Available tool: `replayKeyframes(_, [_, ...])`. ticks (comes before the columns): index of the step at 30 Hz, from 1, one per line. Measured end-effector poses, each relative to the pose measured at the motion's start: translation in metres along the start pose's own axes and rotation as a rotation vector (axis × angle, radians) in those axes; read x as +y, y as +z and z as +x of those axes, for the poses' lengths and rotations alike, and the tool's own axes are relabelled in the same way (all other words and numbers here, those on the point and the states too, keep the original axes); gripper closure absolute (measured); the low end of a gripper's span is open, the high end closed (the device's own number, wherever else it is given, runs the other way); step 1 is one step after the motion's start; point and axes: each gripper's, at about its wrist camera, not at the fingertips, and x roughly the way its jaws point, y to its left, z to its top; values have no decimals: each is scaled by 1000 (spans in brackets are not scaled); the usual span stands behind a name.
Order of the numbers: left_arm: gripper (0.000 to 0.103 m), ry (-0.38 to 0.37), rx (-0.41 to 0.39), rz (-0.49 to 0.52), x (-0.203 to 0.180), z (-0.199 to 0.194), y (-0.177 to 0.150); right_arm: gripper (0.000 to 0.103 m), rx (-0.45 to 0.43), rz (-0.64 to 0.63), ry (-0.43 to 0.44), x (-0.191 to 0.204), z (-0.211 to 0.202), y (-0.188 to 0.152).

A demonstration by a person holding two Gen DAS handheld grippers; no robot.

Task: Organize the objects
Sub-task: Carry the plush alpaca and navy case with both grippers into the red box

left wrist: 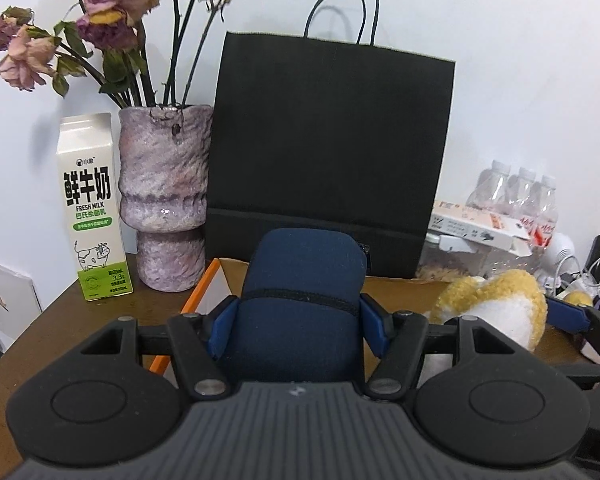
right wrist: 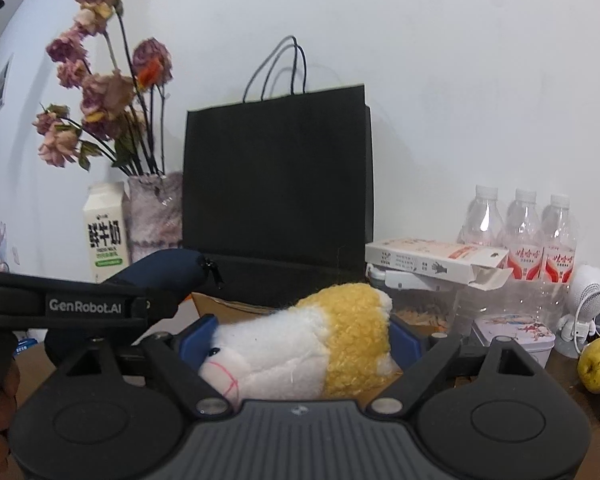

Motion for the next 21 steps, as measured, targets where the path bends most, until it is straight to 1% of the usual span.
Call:
replayKeyframes(3, [36,9,12,10,0,10,-1,11,16,1,-4,-2,7,-2])
replayKeyframes(4, [31,14,15,10,1,13,-1,10,25,3,-8,-3,10,-3])
replayKeyframes(5, [14,26,9,7,2,14,-1,10,32,5,-12,-4,11,-3])
replayKeyframes(6, [3,41,3,3,3,14,0,3,40,8,-16,-5,12,-4])
replayKeyframes(7, [0,56,-13,-4,5,13,0,0,49,13,-20,-6,14,-5])
replayKeyframes(13, [0,55,-2,-20,9,12,2,0,79,10,-20,-5,17,-8])
replayKeyframes(21, [0,47,-20,-1,4,2,1,0,77,6,-20,-2,11,-6])
